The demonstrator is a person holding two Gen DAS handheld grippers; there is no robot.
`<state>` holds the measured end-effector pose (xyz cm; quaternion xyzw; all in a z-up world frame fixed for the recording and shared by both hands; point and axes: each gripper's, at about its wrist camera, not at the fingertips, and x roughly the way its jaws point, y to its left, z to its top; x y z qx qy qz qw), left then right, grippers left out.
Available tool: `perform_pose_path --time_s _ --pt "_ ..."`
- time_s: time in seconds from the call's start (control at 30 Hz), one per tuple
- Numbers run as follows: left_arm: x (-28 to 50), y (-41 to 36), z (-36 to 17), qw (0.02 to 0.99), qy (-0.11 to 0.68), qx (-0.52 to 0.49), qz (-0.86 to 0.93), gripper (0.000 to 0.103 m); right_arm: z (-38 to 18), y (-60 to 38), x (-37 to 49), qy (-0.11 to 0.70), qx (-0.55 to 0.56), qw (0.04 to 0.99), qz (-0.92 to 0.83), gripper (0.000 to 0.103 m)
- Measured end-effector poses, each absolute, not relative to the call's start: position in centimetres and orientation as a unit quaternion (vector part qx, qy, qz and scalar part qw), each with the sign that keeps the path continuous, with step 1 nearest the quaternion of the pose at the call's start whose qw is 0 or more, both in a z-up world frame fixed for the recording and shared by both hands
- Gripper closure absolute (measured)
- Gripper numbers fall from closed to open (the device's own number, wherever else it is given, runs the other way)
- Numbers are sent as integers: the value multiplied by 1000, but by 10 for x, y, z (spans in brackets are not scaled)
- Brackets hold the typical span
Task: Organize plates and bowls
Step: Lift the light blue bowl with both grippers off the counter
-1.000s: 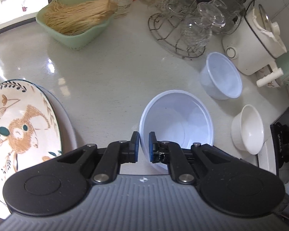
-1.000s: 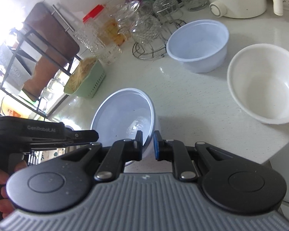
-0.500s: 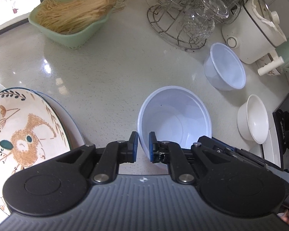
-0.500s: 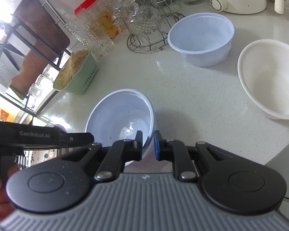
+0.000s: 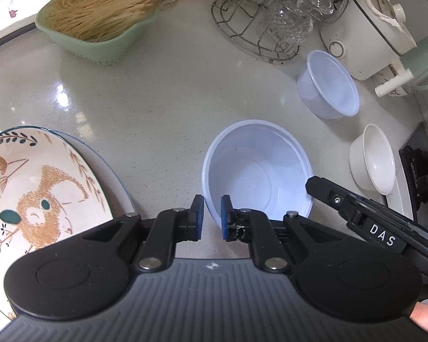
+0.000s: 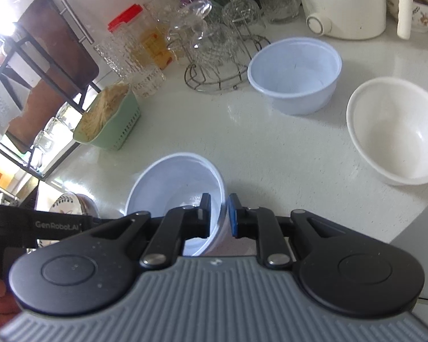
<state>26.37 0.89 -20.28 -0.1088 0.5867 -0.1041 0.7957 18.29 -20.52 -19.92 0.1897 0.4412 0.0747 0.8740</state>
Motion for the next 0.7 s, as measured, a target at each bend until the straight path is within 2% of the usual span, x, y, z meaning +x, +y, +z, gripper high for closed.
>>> perform_pose_path --time_s 0.03,0.1,0.13,0.17,0.7 --pt "264 10 -202 796 586 -109 -103 90 -198 -205 183 440 186 876 72 86" --pt "262 12 -199 800 581 -109 -107 82 -194 -204 182 438 180 878 71 77" --pt "260 13 -196 802 577 -108 -107 80 -193 -204 181 434 180 880 71 58" --pt "259 14 -194 805 574 -106 -105 77 -191 -204 179 430 180 882 69 44" --pt "240 9 -124 848 506 -83 -132 76 -124 -206 152 358 147 920 63 44"
